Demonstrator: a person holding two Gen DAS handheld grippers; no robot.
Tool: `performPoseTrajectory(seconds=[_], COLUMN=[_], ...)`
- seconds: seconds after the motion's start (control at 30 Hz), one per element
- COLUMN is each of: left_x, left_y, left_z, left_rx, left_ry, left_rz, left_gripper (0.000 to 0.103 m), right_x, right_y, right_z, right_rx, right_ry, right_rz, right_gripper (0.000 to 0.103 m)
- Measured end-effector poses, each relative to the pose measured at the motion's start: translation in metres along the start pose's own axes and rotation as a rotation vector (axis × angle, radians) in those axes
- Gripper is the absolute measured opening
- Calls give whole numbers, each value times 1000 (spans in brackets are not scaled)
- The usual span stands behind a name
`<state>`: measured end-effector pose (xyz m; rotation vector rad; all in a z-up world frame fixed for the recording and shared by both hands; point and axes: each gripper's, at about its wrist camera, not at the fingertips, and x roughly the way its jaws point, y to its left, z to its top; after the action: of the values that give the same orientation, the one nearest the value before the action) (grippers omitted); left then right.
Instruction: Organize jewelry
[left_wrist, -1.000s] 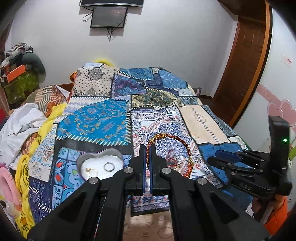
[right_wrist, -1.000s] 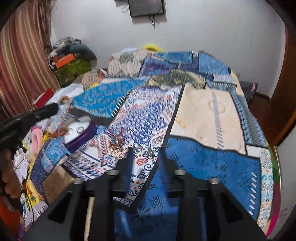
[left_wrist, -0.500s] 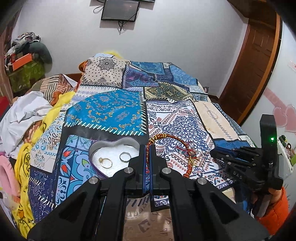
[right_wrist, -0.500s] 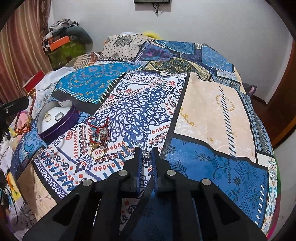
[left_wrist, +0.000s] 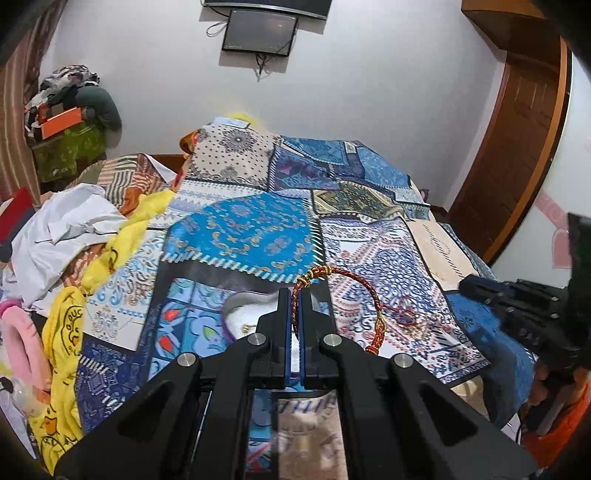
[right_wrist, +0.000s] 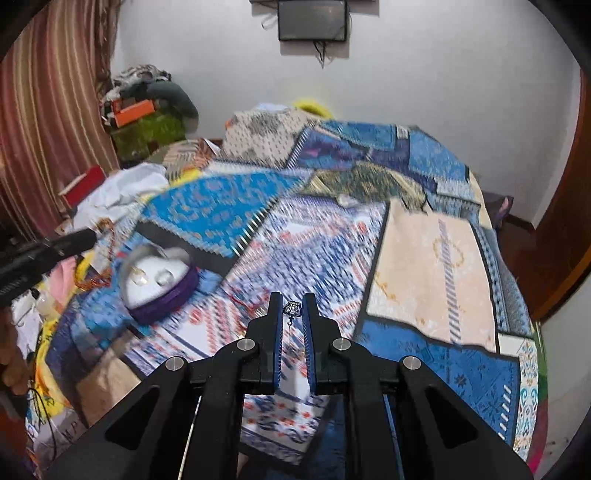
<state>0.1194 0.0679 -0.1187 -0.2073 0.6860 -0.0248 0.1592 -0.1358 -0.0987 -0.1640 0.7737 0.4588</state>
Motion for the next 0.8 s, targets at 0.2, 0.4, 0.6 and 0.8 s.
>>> performPoseTrajectory(seconds=[0.2, 0.4, 0.6, 0.8], left_x=[2, 12, 32, 53], left_y=[17, 28, 34, 32], left_z=[1, 1, -3, -8], left_rx=[-8, -7, -3, 15], left_ry=[-1, 15, 56, 101], left_rz=[19, 29, 18, -7], left_gripper=[1, 1, 1, 1], right_x=[-11, -7, 4, 20], right_y=[23, 47, 67, 82], right_z=[17, 30, 37, 40], right_rx=[-32, -58, -81, -91], right_ry=[-62, -92, -91, -63], right_rz=[37, 93, 151, 198], right_gripper=[9, 9, 9, 9])
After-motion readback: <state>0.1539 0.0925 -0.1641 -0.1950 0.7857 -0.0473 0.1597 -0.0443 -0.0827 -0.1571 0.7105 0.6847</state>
